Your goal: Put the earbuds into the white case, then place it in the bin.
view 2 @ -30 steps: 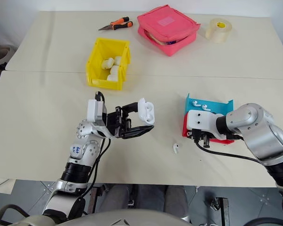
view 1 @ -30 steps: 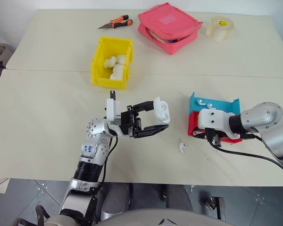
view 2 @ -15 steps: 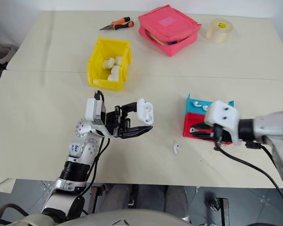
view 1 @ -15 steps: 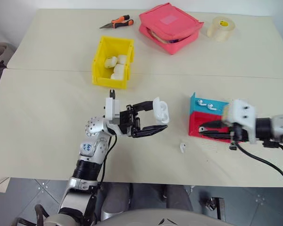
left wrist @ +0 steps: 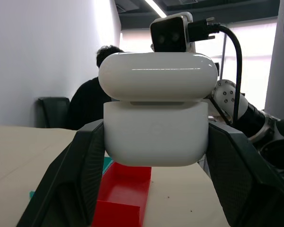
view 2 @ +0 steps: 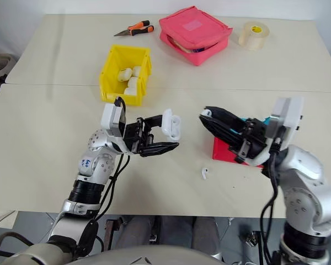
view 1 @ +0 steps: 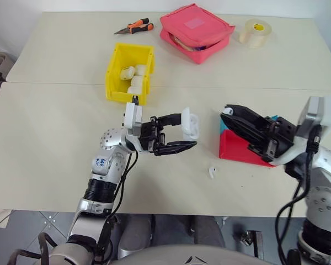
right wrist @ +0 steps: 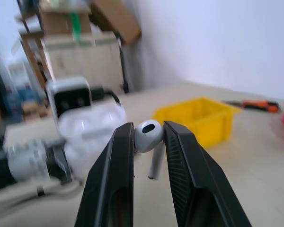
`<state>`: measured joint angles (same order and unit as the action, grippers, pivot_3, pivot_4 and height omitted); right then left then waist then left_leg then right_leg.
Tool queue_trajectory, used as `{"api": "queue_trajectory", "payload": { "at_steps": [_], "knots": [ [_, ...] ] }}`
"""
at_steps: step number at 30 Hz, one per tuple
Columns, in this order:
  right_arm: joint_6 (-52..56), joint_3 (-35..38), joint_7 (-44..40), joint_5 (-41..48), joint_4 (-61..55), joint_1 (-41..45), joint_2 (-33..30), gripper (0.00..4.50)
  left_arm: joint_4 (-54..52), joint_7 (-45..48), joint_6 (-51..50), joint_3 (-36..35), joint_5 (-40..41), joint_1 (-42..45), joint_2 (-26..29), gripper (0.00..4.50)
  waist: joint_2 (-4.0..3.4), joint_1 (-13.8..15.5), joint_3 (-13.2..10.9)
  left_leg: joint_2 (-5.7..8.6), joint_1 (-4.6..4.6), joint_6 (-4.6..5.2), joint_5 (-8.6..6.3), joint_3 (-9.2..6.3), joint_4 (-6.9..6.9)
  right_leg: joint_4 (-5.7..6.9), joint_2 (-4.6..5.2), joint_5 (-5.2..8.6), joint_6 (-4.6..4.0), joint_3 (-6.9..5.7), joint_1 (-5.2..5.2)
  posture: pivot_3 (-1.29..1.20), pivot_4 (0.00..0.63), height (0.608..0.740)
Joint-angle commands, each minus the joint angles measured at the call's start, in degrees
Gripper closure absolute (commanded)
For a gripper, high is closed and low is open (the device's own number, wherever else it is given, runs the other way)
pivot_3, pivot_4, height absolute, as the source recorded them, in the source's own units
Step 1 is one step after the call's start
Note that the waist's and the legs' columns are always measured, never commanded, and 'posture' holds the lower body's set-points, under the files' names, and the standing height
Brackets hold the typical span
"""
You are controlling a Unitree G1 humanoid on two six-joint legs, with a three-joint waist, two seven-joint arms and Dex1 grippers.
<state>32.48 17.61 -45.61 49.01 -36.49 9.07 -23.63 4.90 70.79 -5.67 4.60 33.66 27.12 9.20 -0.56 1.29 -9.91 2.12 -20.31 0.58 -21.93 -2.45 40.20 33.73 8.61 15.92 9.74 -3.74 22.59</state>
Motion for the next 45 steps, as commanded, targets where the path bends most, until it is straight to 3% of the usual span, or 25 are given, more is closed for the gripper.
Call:
{"api": "queue_trajectory", "payload": {
  "at_steps": [1,11,30,45],
  "knots": [
    [-2.53,-2.12,3.11,2.38,-2.16,1.6,2.12,3.6,-3.25,0.08,-1.14,-0.05,1.61,0.27,0.34,1.7,0.0,0.02,0.0,0.01,0.0,0.0,0.0,0.0,0.0,0.01,0.0,0.0,0.0,0.0,0.0,0.0,0.15,0.74],
    [-7.05,-10.19,4.23,1.15,0.54,1.91,6.47,3.6,-4.76,-0.8,-2.37,0.02,1.68,0.37,-0.17,1.7,0.0,-0.09,0.0,0.02,0.01,0.0,0.0,0.01,-0.03,0.01,-0.01,0.0,0.0,0.0,0.01,0.0,0.15,0.74],
    [-15.77,-16.43,0.67,-4.89,10.33,-0.49,8.31,3.6,-6.07,-1.76,-2.24,-0.01,1.87,0.65,-0.71,1.7,-0.01,-0.14,0.0,0.02,0.01,0.0,0.0,0.02,-0.04,0.01,-0.01,0.0,-0.01,0.01,0.02,0.0,0.15,0.74],
    [-11.45,-17.12,-0.04,-0.67,7.11,-3.63,2.46,3.6,-3.48,-3.47,1.37,-1.73,0.85,2.8,-3.45,1.7,0.0,-0.09,0.0,0.01,0.0,0.0,0.0,0.03,-0.03,-0.01,-0.01,0.0,-0.01,0.01,0.01,0.0,0.15,0.74]
  ]
}}
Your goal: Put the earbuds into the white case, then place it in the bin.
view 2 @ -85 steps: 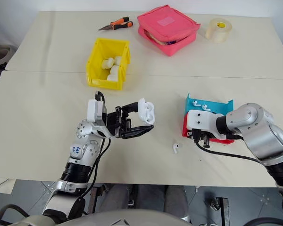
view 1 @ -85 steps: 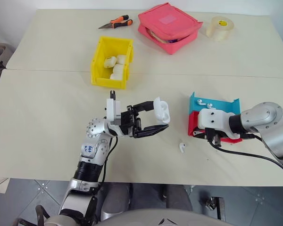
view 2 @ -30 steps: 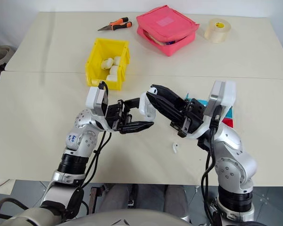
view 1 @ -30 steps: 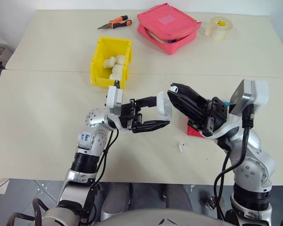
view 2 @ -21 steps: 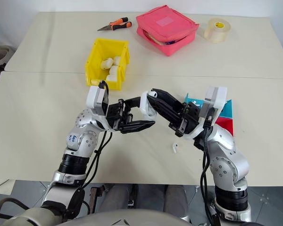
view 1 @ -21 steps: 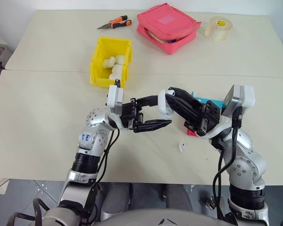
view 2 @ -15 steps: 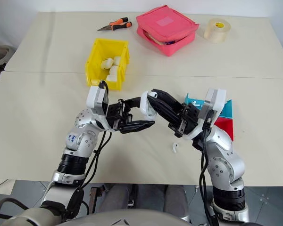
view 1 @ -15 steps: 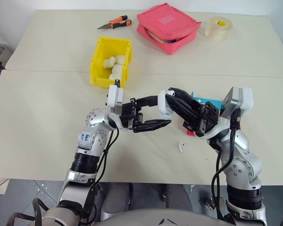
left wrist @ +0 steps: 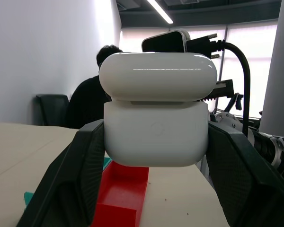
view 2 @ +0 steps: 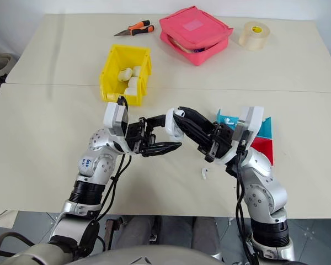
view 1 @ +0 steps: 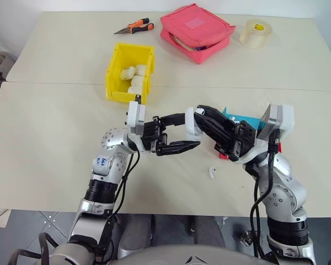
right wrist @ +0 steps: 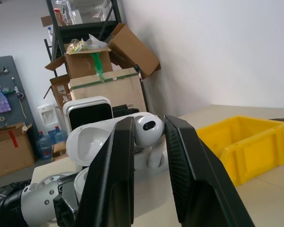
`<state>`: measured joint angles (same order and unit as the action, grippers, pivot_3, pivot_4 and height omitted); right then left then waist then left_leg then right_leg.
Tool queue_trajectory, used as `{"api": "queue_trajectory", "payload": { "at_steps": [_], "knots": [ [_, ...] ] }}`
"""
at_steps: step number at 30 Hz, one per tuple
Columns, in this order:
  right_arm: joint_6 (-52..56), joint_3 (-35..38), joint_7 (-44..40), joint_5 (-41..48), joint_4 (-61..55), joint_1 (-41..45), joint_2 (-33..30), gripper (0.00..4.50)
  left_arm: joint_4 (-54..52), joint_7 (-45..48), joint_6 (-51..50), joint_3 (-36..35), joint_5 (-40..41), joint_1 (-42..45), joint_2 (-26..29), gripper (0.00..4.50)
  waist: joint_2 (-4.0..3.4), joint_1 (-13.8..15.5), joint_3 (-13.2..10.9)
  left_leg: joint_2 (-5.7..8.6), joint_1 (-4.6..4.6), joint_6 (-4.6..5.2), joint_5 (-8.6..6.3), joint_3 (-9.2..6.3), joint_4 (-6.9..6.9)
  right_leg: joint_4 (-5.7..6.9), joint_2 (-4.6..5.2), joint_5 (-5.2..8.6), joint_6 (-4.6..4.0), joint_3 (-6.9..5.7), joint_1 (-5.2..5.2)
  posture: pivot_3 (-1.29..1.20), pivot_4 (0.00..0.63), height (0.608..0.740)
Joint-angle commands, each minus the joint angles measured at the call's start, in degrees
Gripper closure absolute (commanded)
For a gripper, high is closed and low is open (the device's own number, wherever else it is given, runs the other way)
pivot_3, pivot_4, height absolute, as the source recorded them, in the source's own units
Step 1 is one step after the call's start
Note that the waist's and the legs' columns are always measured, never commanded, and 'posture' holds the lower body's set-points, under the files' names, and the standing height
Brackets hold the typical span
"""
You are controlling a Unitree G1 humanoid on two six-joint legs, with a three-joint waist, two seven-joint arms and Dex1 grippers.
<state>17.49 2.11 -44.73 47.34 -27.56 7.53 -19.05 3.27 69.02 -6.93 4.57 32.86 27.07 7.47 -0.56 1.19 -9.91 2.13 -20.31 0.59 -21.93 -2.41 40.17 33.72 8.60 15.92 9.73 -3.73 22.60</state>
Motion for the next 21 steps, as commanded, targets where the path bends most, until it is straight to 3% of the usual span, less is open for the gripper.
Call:
{"api": "queue_trajectory", "payload": {
  "at_steps": [1,13,21],
  "knots": [
    [3.88,-1.33,-0.92,1.54,-2.23,-2.19,-2.69,3.6,-1.71,-1.7,2.85,-1.78,1.55,2.92,-1.75,1.7,0.0,0.04,0.0,0.0,0.0,0.0,0.0,0.0,0.0,0.0,0.0,0.0,0.0,0.0,0.0,0.0,0.15,0.74],
    [5.76,-1.56,-0.68,2.73,-2.81,0.79,-6.28,3.6,-2.7,-0.56,3.01,-1.13,1.2,1.49,-1.36,1.7,0.0,0.04,0.0,0.0,0.0,0.0,0.0,0.01,-0.01,-0.02,0.0,0.0,0.0,0.01,-0.01,0.0,0.15,0.74],
    [12.88,-1.01,-0.84,6.0,-3.26,3.35,-11.02,3.6,-2.14,0.66,3.37,-0.88,0.65,1.42,-0.77,1.7,0.0,0.14,0.0,0.0,-0.01,0.0,0.0,-0.02,-0.02,-0.06,0.01,0.0,0.0,-0.01,-0.01,0.0,0.15,0.74]
  ]
}}
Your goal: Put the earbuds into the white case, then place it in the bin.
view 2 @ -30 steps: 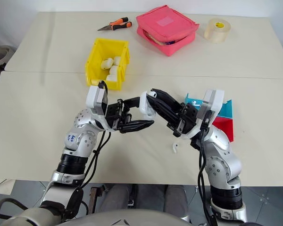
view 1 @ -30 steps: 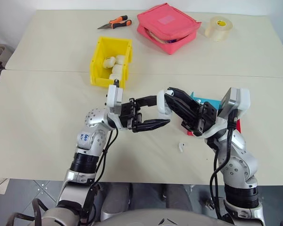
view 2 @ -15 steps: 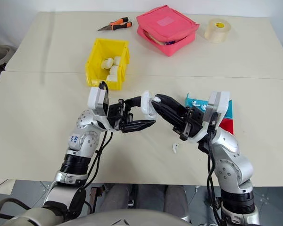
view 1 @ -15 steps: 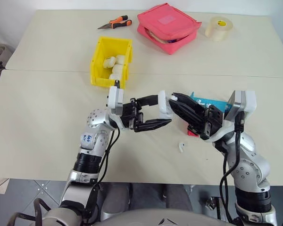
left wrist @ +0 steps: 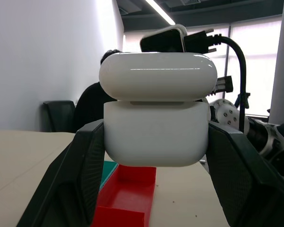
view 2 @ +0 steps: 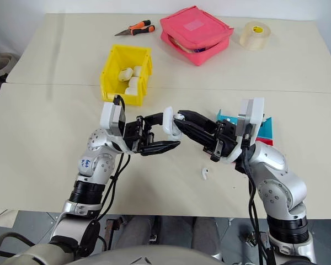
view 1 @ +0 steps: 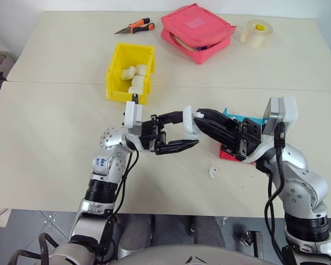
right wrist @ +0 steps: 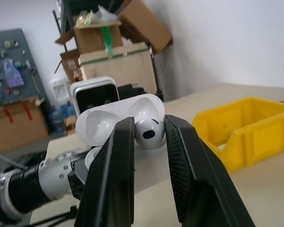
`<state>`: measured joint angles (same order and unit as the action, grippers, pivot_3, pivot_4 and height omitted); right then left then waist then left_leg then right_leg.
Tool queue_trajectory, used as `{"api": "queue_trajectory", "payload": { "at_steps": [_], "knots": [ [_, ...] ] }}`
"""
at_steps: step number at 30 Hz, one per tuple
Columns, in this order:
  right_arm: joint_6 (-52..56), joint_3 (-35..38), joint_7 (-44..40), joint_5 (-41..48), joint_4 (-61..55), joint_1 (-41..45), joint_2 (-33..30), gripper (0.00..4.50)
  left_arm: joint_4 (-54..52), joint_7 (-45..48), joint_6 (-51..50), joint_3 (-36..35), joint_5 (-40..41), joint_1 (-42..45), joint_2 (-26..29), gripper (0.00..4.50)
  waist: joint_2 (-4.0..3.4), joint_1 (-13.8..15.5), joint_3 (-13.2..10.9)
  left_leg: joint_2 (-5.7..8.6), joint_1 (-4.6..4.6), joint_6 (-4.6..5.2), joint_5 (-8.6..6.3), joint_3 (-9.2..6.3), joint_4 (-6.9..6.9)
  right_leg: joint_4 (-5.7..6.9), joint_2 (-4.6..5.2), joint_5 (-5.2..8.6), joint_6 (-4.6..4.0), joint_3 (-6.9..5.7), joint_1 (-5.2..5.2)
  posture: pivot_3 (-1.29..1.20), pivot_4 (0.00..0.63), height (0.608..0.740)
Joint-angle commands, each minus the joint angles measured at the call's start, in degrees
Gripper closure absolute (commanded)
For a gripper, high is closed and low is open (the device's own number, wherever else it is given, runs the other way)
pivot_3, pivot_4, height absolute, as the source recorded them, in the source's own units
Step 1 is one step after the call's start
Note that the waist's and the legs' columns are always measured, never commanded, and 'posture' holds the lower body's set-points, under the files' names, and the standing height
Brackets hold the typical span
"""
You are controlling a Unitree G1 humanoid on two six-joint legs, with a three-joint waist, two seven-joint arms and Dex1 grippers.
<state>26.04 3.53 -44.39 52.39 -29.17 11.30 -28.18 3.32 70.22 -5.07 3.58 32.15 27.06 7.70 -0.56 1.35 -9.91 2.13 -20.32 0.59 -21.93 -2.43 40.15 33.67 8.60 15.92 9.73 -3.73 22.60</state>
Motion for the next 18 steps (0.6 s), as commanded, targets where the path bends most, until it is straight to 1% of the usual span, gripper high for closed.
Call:
{"api": "queue_trajectory", "payload": {
  "at_steps": [1,2,3,4,5,9,14,18],
  "knots": [
    [6.3,-2.17,-1.05,2.82,-1.61,-0.33,-2.93,3.6,-2.14,-0.38,1.57,0.14,1.27,1.4,-1.02,1.7,0.0,-0.03,0.0,0.0,0.0,0.0,0.0,0.01,0.0,-0.01,0.0,0.0,0.0,0.0,0.0,0.0,0.15,0.74],
    [6.78,-2.17,-1.57,2.95,-1.64,-0.09,-3.78,3.6,-2.13,-0.13,1.7,0.22,1.17,1.36,-1.01,1.7,0.0,-0.02,0.0,0.0,0.0,0.0,0.0,0.0,0.0,-0.01,0.0,0.0,0.0,0.0,0.0,0.0,0.15,0.74],
    [8.37,-1.9,-1.97,4.57,-1.68,0.07,-4.93,3.27,-2.07,0.02,1.83,0.27,1.09,1.34,-1.1,1.7,0.0,-0.01,0.0,0.0,0.0,0.0,0.0,0.0,0.0,-0.01,0.0,0.0,0.0,0.0,0.0,0.0,0.15,0.74],
    [9.44,-1.72,-2.22,5.71,-1.71,0.18,-5.76,3.16,-2.03,0.12,1.92,0.3,1.02,1.33,-1.18,1.7,0.01,-0.01,0.0,0.0,0.0,0.0,0.0,0.0,0.0,-0.02,0.0,0.0,0.0,0.0,0.0,0.0,0.15,0.74],
    [8.12,-1.45,-2.16,4.34,-1.41,0.59,-5.68,2.95,-1.95,0.17,2.06,0.32,0.91,1.37,-1.26,1.7,0.0,-0.02,0.0,-0.02,0.0,0.0,0.0,0.0,0.0,-0.02,0.0,0.0,0.0,-0.01,-0.01,0.0,0.15,0.74],
    [8.04,-0.25,-2.86,5.22,-1.85,0.89,-6.91,1.64,-1.99,0.07,2.4,0.21,0.74,1.22,-1.39,1.7,0.02,-0.02,-0.01,-0.02,-0.01,0.0,0.0,0.01,-0.01,-0.02,0.0,0.0,0.0,-0.01,-0.01,0.0,0.15,0.74],
    [6.83,3.51,-3.26,5.75,-2.38,0.36,-7.81,0.03,-1.96,0.2,2.62,-0.08,0.75,0.7,-1.09,1.7,0.03,0.08,-0.01,0.0,-0.01,0.0,0.0,0.0,0.0,-0.04,0.01,0.0,0.0,-0.01,-0.01,0.0,0.15,0.74],
    [4.4,7.84,-3.6,4.13,-2.45,-1.58,-9.17,0.03,-1.59,0.3,3.16,-0.21,0.6,0.2,-0.91,1.7,0.03,0.13,-0.01,0.0,-0.03,0.01,0.0,0.0,-0.01,-0.06,0.01,0.0,0.0,-0.02,-0.01,0.0,0.15,0.74]
  ]
}}
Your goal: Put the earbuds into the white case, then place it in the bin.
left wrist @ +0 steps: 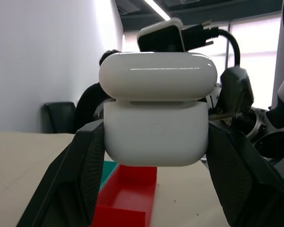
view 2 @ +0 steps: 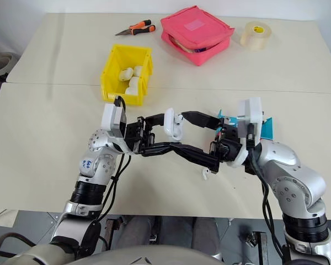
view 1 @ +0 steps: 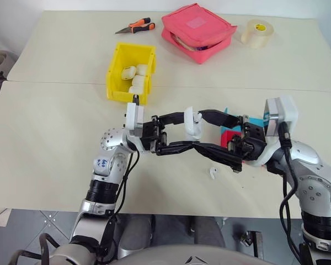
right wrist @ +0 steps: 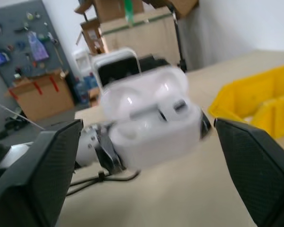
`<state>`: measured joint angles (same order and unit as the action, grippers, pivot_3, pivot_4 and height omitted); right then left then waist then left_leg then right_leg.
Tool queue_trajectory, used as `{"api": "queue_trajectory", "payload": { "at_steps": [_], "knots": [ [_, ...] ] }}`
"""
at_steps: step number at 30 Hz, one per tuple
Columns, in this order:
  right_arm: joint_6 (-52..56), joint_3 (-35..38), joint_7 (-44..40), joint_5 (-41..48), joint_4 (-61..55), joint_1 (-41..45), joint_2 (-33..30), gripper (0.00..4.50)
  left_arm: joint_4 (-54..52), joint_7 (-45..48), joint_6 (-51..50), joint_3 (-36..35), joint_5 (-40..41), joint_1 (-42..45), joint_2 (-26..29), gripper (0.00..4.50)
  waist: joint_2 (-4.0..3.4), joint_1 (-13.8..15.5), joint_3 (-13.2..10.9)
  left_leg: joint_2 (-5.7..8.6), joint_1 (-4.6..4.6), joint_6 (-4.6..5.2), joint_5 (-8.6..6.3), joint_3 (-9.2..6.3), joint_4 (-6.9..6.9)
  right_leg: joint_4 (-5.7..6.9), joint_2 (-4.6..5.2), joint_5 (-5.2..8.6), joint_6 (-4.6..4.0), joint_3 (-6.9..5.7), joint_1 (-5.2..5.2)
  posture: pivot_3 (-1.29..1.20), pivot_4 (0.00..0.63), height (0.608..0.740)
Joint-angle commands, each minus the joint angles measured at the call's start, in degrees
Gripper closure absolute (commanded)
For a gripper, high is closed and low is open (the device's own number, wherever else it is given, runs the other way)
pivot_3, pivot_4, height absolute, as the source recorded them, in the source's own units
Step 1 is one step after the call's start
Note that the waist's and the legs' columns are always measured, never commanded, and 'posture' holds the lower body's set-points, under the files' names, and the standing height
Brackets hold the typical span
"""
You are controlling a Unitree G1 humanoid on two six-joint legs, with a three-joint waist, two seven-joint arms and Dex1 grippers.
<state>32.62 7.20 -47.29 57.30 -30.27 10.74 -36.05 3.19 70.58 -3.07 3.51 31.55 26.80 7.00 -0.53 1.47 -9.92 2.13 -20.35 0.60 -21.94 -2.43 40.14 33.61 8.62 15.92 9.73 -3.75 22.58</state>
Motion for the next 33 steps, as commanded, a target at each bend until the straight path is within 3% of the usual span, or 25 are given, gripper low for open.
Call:
{"api": "queue_trajectory", "payload": {
  "at_steps": [1,7,10,16,21,25,29,33],
  "knots": [
    [-2.71,5.88,-1.08,-1.03,-1.35,-2.07,-1.94,0.03,-1.3,0.04,1.31,-0.25,1.19,0.32,-0.07,1.7,0.0,0.02,0.0,0.0,-0.01,0.0,0.0,0.01,0.0,-0.01,0.0,0.0,0.0,0.0,0.0,0.0,0.15,0.74],
    [-7.27,15.92,-8.03,-6.75,0.5,-13.67,-7.21,0.03,0.25,1.24,2.39,-1.2,0.97,-0.66,1.68,1.7,0.0,0.18,0.0,0.01,-0.01,0.01,0.0,0.03,-0.05,-0.03,-0.01,0.0,0.0,-0.01,-0.01,0.0,0.15,0.74],
    [-16.14,20.24,-14.88,-15.98,5.41,-22.85,-9.43,0.03,1.04,1.64,3.22,-1.42,0.77,-1.14,2.28,1.7,0.01,0.23,-0.01,0.02,-0.01,0.04,-0.02,0.2,-0.05,-0.05,-0.01,0.0,0.0,-0.05,-0.05,0.0,0.15,0.74],
    [-27.9,29.03,-16.02,-23.53,16.76,-29.45,-7.23,0.03,1.68,2.72,3.81,-1.17,1.01,-2.44,2.85,1.7,0.05,0.03,-0.03,-0.03,0.08,0.06,-0.01,0.64,-0.05,-0.02,-0.02,0.0,0.01,0.02,-0.09,0.0,0.15,0.74],
    [-32.75,29.81,-16.5,-27.3,21.51,-31.19,-7.14,0.03,2.94,1.85,6.21,-1.81,-0.05,-2.35,2.45,1.7,0.03,-0.03,-0.02,-0.07,0.13,0.05,0.0,0.68,-0.05,-0.01,-0.03,0.0,0.01,0.08,-0.1,0.0,0.15,0.74],
    [-30.86,26.54,-16.21,-28.88,23.88,-26.08,-10.55,0.03,4.07,1.03,8.39,-1.07,-0.96,-2.0,1.52,1.7,0.03,-0.18,-0.02,-0.07,0.17,0.05,0.0,0.66,-0.05,-0.01,-0.03,0.0,0.0,0.15,-0.11,0.0,0.15,0.74],
    [-20.09,19.46,-16.14,-29.21,24.62,-15.89,-18.33,0.03,4.57,0.47,9.66,-0.48,-1.47,-1.95,0.52,1.7,-0.12,-0.2,0.04,-0.12,0.22,0.05,0.0,0.46,-0.05,0.01,-0.02,-0.01,0.02,0.24,-0.05,0.0,0.15,0.74],
    [-11.65,6.4,-17.55,-35.26,28.92,-0.99,-26.02,0.03,5.06,0.3,10.96,0.04,-1.73,-2.31,-0.36,1.7,-0.12,-0.15,0.04,-0.11,0.17,0.04,0.0,0.34,-0.03,0.01,-0.03,-0.01,0.01,0.16,-0.03,0.0,0.15,0.74]
  ]
}}
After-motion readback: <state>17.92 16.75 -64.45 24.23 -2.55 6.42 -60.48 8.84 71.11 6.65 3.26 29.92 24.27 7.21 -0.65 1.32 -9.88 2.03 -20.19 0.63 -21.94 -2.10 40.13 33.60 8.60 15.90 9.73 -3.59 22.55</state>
